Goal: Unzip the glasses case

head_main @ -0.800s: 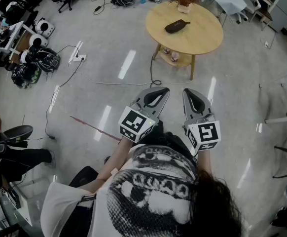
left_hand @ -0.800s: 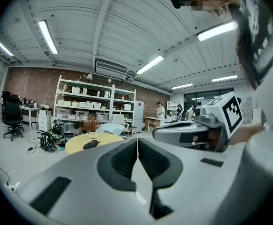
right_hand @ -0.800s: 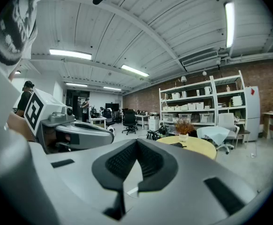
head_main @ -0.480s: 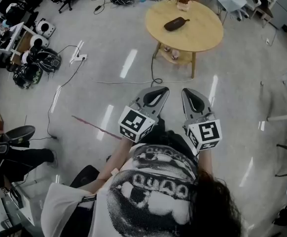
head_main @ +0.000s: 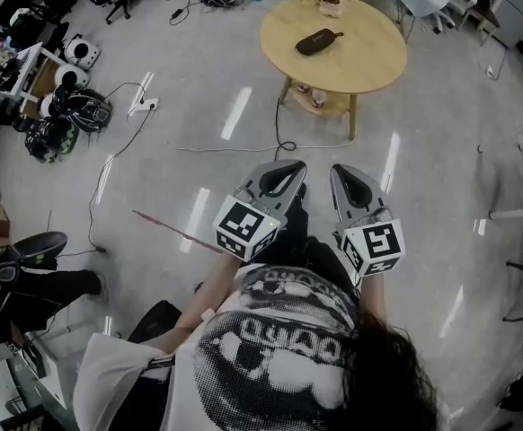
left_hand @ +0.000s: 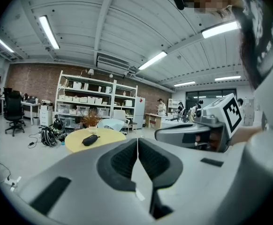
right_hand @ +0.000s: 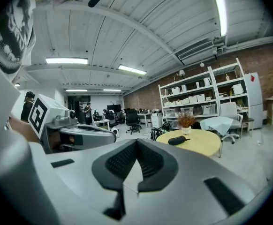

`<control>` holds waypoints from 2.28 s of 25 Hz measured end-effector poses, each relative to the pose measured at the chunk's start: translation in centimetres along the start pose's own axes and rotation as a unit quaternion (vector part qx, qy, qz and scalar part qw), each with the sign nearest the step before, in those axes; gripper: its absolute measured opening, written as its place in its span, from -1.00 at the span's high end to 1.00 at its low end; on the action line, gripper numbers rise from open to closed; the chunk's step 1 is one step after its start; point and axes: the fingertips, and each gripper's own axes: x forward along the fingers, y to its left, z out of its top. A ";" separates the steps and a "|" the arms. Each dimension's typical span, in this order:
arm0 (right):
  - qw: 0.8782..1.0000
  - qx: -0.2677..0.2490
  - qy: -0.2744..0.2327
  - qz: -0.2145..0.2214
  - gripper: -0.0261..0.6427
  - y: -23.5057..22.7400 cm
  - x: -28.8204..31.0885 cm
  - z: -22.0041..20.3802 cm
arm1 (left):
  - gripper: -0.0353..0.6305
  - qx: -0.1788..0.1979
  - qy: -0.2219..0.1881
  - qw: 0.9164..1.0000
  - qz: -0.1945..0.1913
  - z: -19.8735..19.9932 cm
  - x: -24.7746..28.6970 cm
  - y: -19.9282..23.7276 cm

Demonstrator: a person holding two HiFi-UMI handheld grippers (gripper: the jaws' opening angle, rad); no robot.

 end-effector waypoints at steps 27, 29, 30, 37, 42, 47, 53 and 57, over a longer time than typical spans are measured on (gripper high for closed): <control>0.998 0.026 0.055 0.010 0.93 -17.3 21.0 3.4 | 0.85 -0.005 0.040 0.999 0.016 1.9 17.7 22.4; 0.998 0.029 0.063 0.011 0.93 -18.2 22.5 3.4 | 0.85 -0.004 0.051 0.999 0.009 1.5 18.4 23.8; 0.997 0.031 0.067 0.010 0.93 -18.7 23.2 3.4 | 0.85 -0.006 0.055 0.998 0.006 1.3 18.8 24.4; 0.996 0.041 0.081 -0.003 0.93 -21.2 27.6 3.1 | 0.85 -0.022 0.065 0.998 0.002 0.3 21.5 28.8; 0.995 0.046 0.087 -0.011 0.93 -21.9 29.4 3.0 | 0.85 -0.020 0.065 0.998 -0.010 0.3 22.9 30.4; 0.993 0.046 0.108 -0.005 0.93 -22.8 30.6 2.6 | 0.85 -0.026 0.064 0.998 -0.012 0.5 24.5 31.6; 0.990 0.047 0.131 0.013 0.93 -23.3 32.7 2.3 | 0.85 -0.044 0.078 0.996 -0.008 -0.3 24.7 32.9; 0.987 0.055 0.146 0.036 0.93 -23.7 34.5 1.9 | 0.85 -0.038 0.086 0.995 0.014 -0.7 24.4 34.1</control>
